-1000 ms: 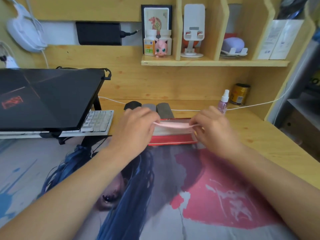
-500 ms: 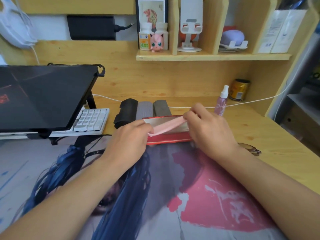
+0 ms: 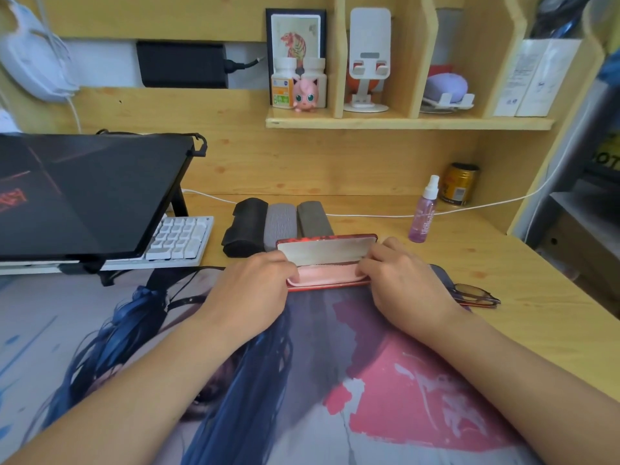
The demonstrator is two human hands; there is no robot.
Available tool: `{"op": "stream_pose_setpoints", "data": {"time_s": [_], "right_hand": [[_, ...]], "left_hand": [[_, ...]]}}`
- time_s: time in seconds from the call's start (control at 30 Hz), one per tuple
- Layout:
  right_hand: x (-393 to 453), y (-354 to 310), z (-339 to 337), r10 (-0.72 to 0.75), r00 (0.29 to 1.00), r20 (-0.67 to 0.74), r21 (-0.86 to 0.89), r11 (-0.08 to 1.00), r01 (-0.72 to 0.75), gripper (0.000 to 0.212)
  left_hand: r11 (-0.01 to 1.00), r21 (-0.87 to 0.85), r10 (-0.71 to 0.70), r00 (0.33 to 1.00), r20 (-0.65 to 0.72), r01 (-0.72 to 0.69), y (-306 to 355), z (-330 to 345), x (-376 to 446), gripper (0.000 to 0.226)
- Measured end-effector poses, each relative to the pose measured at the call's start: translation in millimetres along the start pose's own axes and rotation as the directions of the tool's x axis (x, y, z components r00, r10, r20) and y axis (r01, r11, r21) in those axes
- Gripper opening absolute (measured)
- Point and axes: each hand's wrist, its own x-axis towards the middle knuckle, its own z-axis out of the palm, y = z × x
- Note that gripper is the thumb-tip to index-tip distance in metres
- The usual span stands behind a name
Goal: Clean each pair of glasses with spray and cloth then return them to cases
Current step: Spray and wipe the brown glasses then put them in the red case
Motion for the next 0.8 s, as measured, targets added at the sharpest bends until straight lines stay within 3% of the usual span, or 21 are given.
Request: {"op": "stream_pose_setpoints", "data": {"time_s": [0.1,0.27,0.4,0.57,0.63,0.73,0.8], "right_hand": [[0,1,2,0.01,1.0,0.017,-0.029,1.0,-0.01,0.025],[-1,-4,-2,0.037,0.999,0.009,-0.044,0.998,-0.037,0.019],[-6,-6,-6,0.1,0.995,-0.022,0.033,0.995,-0.099,0.037],[-10,-4,-13,-0.08,0.991,0.109,-0.064,0.994,0.087,0.036],[-12,-1,-17,-0.113,0.978,0.176,-0.055,0.991,0.125,0.047],[-9,13,-31,-0.071,0.984,0.165,0.176,0.983,0.042,0.051],[-4,31,-50,0.122,0.986,0.109,0.346,0.926,-0.153,0.041]], "left_hand": [[1.0,0.027,-0.017,0.999,0.049,0.016,3,-1,-2,0.033],[0.99,0.086,0.119,0.992,-0.038,-0.116,6,7,-5,0.036],[0.982,0.127,0.144,0.99,0.008,-0.144,19,10,-8,0.046],[0.972,0.163,0.166,0.986,0.034,-0.169,23,9,-10,0.037],[0.972,0.167,0.163,0.986,0.028,-0.165,23,9,-11,0.035],[0.976,0.16,0.148,0.989,0.014,-0.148,22,11,-12,0.033],[0.976,0.175,0.128,0.992,-0.001,-0.126,23,13,-11,0.032]]}}
